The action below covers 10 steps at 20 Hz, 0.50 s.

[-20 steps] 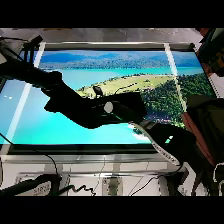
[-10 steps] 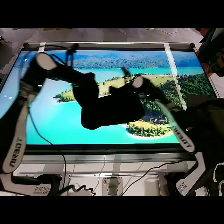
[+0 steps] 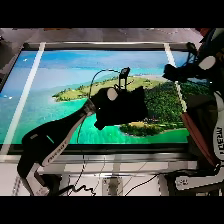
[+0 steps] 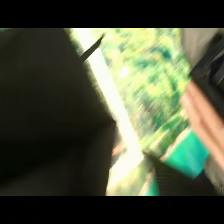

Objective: Fold the clothes and pants, and hang the long-sleeved shirts on hangers.

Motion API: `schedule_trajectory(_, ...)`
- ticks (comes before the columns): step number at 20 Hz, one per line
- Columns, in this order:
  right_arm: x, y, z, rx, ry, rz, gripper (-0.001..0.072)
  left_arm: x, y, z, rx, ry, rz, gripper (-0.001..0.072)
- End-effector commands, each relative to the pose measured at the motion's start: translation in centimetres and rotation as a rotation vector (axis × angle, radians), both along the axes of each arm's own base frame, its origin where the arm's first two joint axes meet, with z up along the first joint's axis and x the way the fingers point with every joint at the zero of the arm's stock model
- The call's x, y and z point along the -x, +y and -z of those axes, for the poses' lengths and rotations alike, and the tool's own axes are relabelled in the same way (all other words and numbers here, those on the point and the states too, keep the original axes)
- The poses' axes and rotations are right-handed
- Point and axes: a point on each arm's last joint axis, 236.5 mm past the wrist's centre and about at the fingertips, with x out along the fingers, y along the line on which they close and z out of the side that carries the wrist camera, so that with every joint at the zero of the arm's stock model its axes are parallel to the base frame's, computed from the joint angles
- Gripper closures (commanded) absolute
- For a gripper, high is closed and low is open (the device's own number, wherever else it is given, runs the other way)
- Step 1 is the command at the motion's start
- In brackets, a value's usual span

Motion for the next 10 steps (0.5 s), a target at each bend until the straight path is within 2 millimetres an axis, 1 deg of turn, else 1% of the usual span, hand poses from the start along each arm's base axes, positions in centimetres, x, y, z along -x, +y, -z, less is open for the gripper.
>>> schedule_trajectory(1, 1.7, -5.5, 1.7, 0.069, 0.028, 0.023, 0.0694, -0.3, -2.4, -1.4, 0.068, -0.093, -0.047, -0.0005)
schedule_trajectory(2, 2.3, -5.8, 3.2, 0.077, 0.05, -0.004, 0.0694, -0.5, -1.8, -1.2, 0.047, -0.087, -0.037, -0.0005)
schedule_trajectory(3, 3.2, -5.8, 5.1, 0.065, 0.082, -0.035, 0.0694, -0.7, -0.7, -0.9, 0.012, -0.08, -0.024, -0.0004)
schedule_trajectory(4, 4.6, -5.0, 7.4, 0.027, 0.125, -0.09, 0.0694, -1.3, 0.9, -0.6, -0.039, -0.083, -0.011, -0.0003)
schedule_trajectory(5, 5.9, -3.4, 9.4, -0.029, 0.151, -0.175, 0.0695, -2.1, 2.8, -0.2, -0.097, -0.091, -0.003, -0.0003)
schedule_trajectory(6, 7.4, -1.2, 10.8, -0.116, 0.163, -0.276, 0.0695, -3.0, 5.1, 0.2, -0.167, -0.1, 0.001, -0.0002)
schedule_trajectory(7, 8.6, 1.1, 11.8, -0.23, 0.175, -0.333, 0.069, -3.9, 7.7, 0.7, -0.24, -0.103, 0.0, 0.0007)
schedule_trajectory(8, 9.0, 2.6, 12.7, -0.32, 0.193, -0.315, 0.0491, -4.9, 10.0, 1.4, -0.3, -0.101, -0.009, 0.0098)
schedule_trajectory(9, 9.2, 4.0, 13.5, -0.39, 0.213, -0.297, 0.0159, -5.9, 12.3, 2.1, -0.349, -0.095, -0.026, 0.0269)
schedule_trajectory(10, 9.2, 5.2, 14.4, -0.435, 0.248, -0.272, 0.0011, -6.8, 14.0, 2.5, -0.373, -0.085, -0.045, 0.0417)
